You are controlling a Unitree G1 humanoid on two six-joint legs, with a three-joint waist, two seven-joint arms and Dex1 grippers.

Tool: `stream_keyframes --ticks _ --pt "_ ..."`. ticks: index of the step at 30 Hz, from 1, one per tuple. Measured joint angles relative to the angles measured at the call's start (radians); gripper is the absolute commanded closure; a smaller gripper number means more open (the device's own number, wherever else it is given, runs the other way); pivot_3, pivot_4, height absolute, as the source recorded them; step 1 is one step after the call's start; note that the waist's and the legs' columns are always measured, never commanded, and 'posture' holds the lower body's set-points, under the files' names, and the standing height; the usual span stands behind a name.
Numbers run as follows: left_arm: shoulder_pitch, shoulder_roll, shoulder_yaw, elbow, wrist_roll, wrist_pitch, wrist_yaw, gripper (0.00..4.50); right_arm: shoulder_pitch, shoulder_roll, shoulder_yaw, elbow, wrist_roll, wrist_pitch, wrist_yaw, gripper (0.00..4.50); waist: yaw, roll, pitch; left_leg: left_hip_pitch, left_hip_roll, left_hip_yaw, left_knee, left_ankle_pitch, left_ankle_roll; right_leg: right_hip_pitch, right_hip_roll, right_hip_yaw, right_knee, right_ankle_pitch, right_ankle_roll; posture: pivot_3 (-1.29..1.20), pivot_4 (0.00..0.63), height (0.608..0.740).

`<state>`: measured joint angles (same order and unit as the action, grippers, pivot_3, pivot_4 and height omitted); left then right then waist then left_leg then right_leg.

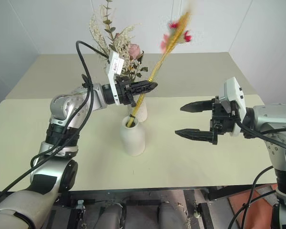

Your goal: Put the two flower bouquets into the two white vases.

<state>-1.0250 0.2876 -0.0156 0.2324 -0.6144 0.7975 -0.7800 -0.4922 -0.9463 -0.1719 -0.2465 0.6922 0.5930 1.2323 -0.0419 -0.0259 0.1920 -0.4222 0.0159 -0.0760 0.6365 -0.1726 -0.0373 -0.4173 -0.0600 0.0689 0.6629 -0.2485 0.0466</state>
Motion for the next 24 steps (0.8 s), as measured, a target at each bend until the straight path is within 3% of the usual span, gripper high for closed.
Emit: stream_keyframes --ticks 16,24 --pt "0.076 -0.011 0.096 -0.181 -0.078 0.042 0.089 4.48 0.000 0.005 0.000 0.008 0.000 0.000 0.006 0.00 0.000 0.000 0.000 0.000 0.000 0.000 0.000 0.000 0.000 0.000 0.000 0.000 0.000 0.000 0.000 0.00 0.150 0.740" --pt "0.201 -0.055 0.134 -0.312 -0.103 -0.029 0.129 4.48 0.001 0.005 0.000 0.008 0.000 0.000 0.005 0.00 0.001 0.000 0.000 0.000 0.000 0.000 0.000 0.000 0.000 0.001 0.000 0.000 0.000 0.000 0.000 0.00 0.150 0.740"
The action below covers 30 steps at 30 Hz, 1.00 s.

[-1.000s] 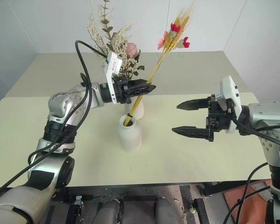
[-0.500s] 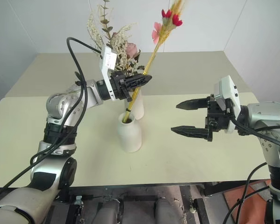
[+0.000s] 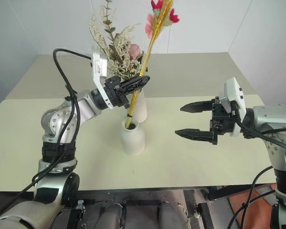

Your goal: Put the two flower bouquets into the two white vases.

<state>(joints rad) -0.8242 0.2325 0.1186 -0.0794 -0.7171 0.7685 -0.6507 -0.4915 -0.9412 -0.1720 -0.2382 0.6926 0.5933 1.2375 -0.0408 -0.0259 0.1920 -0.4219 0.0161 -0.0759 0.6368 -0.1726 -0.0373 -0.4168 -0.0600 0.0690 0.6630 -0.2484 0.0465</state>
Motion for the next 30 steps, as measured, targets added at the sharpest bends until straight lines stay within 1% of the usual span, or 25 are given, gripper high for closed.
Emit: stream_keyframes --ticks 7,11,21,29,30 --pt "0.044 -0.006 0.018 -0.067 -0.024 -0.059 0.001 4.48 0.000 0.000 0.000 0.005 -0.001 0.000 0.001 0.00 0.000 0.000 0.000 0.000 0.000 0.000 0.000 0.000 0.000 0.001 0.000 0.000 0.000 0.000 0.000 0.00 0.150 0.740" --pt "0.070 -0.015 0.015 -0.074 -0.030 -0.091 0.001 4.48 -0.001 0.000 0.000 0.006 -0.001 0.000 0.003 0.00 0.001 0.000 0.000 0.000 0.000 0.000 0.000 0.000 0.000 0.001 0.000 0.000 0.000 0.000 0.000 0.00 0.150 0.740" --pt "0.126 -0.036 -0.058 -0.100 0.014 -0.170 0.005 4.48 -0.002 0.000 0.001 0.010 -0.002 0.000 -0.004 0.00 0.002 0.000 0.000 0.001 0.000 0.000 0.000 0.000 0.000 0.002 0.000 0.000 -0.001 0.000 0.000 0.00 0.150 0.740" --pt "0.130 -0.038 -0.062 -0.101 0.015 -0.203 0.009 4.48 -0.002 0.003 0.001 0.009 -0.002 0.000 -0.010 0.00 0.002 0.000 0.000 0.001 0.000 0.000 0.000 0.000 0.000 0.003 0.000 0.000 -0.001 0.000 0.000 0.00 0.150 0.740" --pt "0.136 -0.032 -0.066 -0.101 0.020 -0.203 0.006 4.28 -0.002 0.003 0.001 0.009 -0.002 0.000 -0.011 0.00 0.002 0.000 0.000 0.002 0.000 0.000 0.000 0.000 0.000 0.003 0.000 0.000 -0.001 0.000 0.000 0.00 0.150 0.740"
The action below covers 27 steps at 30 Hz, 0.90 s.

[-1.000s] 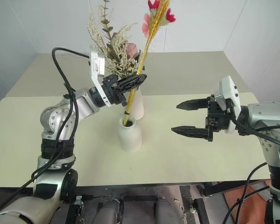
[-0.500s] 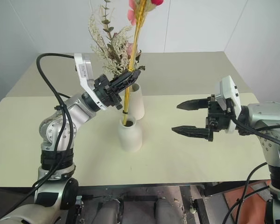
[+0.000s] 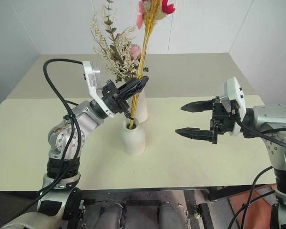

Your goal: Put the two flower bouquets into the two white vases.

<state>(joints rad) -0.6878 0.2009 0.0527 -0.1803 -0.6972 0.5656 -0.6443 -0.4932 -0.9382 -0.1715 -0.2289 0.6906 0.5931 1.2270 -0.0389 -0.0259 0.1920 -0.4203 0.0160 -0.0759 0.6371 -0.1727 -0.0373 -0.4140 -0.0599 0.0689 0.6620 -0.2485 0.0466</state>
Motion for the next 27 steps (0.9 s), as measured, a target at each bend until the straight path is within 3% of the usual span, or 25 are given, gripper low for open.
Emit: stream_keyframes --ticks 3,14,21,27 --pt "0.030 0.026 -0.014 0.000 0.006 0.006 -0.016 3.59 0.000 0.000 0.000 0.000 0.000 0.000 -0.001 0.00 -0.001 0.000 0.000 0.000 0.000 0.000 0.000 0.000 0.000 0.000 0.000 0.000 0.000 0.000 0.000 0.00 0.150 0.740" --pt "0.085 0.128 0.028 -0.072 -0.068 0.079 -0.029 0.05 0.000 0.000 0.002 0.001 -0.003 -0.001 0.008 0.00 -0.001 0.000 0.000 0.001 0.000 0.000 0.000 0.000 0.000 0.001 0.000 0.000 -0.001 0.000 0.000 0.00 0.150 0.740" --pt "0.129 0.354 0.161 -0.107 -0.178 0.190 -0.071 0.05 -0.003 0.001 0.009 0.007 -0.007 -0.001 0.014 0.00 -0.005 0.000 0.000 0.003 0.001 0.000 -0.001 0.000 0.000 0.002 0.000 0.000 -0.001 -0.002 0.004 0.00 0.150 0.740" --pt "0.232 0.692 0.275 -0.075 -0.212 0.246 -0.309 0.05 -0.012 0.004 0.032 0.044 -0.024 -0.004 0.026 0.00 -0.006 0.000 0.000 0.004 0.001 0.001 -0.004 0.000 0.000 0.002 0.000 0.000 -0.002 -0.004 0.005 0.00 0.150 0.740"
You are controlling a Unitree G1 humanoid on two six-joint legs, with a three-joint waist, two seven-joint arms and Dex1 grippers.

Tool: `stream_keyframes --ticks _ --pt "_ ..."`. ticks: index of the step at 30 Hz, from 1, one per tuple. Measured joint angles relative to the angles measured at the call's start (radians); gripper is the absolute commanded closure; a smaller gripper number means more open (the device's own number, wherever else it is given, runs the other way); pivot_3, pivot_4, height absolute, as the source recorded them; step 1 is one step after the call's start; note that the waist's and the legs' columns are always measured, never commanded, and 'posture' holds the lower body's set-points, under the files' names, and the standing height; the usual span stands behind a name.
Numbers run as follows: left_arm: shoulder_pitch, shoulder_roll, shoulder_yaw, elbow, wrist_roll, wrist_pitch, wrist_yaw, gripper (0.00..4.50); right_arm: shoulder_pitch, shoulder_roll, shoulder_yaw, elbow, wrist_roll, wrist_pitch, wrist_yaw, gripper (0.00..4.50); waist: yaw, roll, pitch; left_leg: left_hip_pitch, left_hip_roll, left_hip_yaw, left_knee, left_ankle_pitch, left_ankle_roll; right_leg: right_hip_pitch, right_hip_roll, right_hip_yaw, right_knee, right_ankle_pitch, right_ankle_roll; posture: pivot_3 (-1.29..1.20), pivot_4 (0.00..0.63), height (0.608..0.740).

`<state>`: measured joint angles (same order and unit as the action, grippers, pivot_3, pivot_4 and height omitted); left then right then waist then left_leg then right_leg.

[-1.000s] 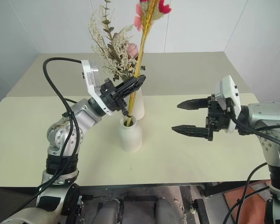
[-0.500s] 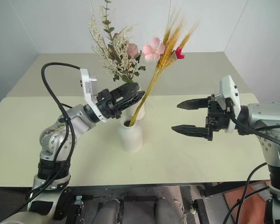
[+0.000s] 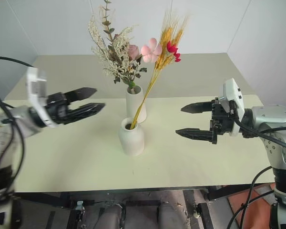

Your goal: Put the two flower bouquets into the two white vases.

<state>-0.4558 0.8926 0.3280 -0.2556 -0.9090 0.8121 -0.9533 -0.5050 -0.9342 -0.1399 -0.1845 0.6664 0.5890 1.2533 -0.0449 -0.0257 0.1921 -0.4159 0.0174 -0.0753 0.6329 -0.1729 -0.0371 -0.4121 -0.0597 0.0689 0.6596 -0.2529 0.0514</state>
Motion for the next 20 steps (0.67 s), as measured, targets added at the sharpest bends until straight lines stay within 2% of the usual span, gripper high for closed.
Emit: stream_keyframes --ticks 4,9,14,20 --pt "0.128 0.154 0.050 0.029 0.023 -0.026 -0.189 0.05 -0.020 0.002 0.016 0.027 -0.018 -0.001 0.009 0.00 0.000 0.000 0.000 0.000 0.001 0.001 -0.001 0.000 0.000 0.000 0.000 0.000 -0.001 -0.001 -0.001 0.00 0.150 0.740" --pt "0.231 0.264 0.163 0.083 0.048 -0.064 -0.363 0.05 -0.032 -0.006 0.019 0.073 -0.041 -0.014 0.025 0.00 0.003 0.000 0.000 0.000 0.001 0.001 -0.002 0.000 0.000 -0.001 0.000 0.000 -0.003 -0.001 -0.001 0.00 0.150 0.740" --pt "0.264 0.329 0.252 0.140 0.075 -0.073 -0.443 0.05 -0.039 -0.023 0.019 0.127 -0.060 -0.018 0.049 0.00 0.001 0.001 0.000 0.000 0.002 0.002 -0.004 0.000 0.000 -0.002 0.000 0.000 -0.003 -0.002 -0.002 0.00 0.150 0.740" --pt "0.306 0.332 0.298 0.135 0.052 -0.045 -0.508 0.05 -0.040 -0.024 0.019 0.147 -0.066 -0.018 0.054 0.00 0.000 0.001 0.000 0.000 0.002 0.003 -0.004 0.000 0.000 -0.004 0.000 0.000 -0.002 -0.002 -0.002 0.00 0.150 0.740"
